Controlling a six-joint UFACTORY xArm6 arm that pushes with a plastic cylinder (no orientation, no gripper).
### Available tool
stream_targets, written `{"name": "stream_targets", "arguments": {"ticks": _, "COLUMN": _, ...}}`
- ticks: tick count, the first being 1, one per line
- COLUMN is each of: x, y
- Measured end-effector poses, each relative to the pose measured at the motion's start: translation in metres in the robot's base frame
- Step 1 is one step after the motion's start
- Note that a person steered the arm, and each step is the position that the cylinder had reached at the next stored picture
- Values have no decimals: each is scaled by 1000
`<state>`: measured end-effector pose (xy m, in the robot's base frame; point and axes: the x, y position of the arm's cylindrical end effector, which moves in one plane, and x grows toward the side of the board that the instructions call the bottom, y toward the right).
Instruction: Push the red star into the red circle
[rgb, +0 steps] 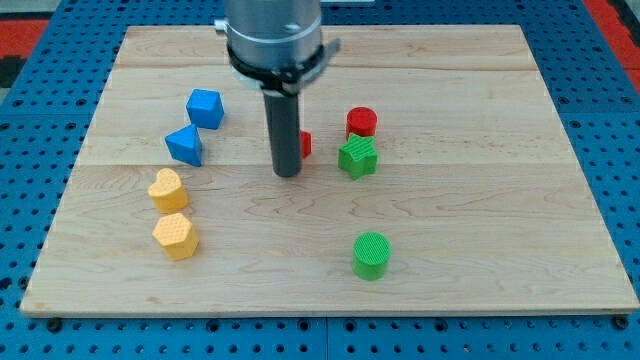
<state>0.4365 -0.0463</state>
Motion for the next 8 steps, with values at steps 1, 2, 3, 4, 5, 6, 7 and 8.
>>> {"name": "stream_targets", "arguments": {"ticks": 1, "x": -31, "y": 7}}
{"name": "stream_targets", "arguments": {"ticks": 2, "x": -31, "y": -60}}
{"name": "stream_targets", "arguments": {"ticks": 3, "x": -78, "y": -68}}
{"name": "stream_targets", "arguments": {"ticks": 4, "x": -39, "y": -6}}
{"name": "stream_targets", "arguments": {"ticks": 5, "x": -12, "y": 46}}
{"name": "stream_targets", "arguments": {"ticks": 6, "x": -12, "y": 64}}
{"name": "stream_targets", "arguments": {"ticks": 7, "x": -14, "y": 11}}
{"name": "stream_targets", "arguments": {"ticks": 8, "x": -52, "y": -26}}
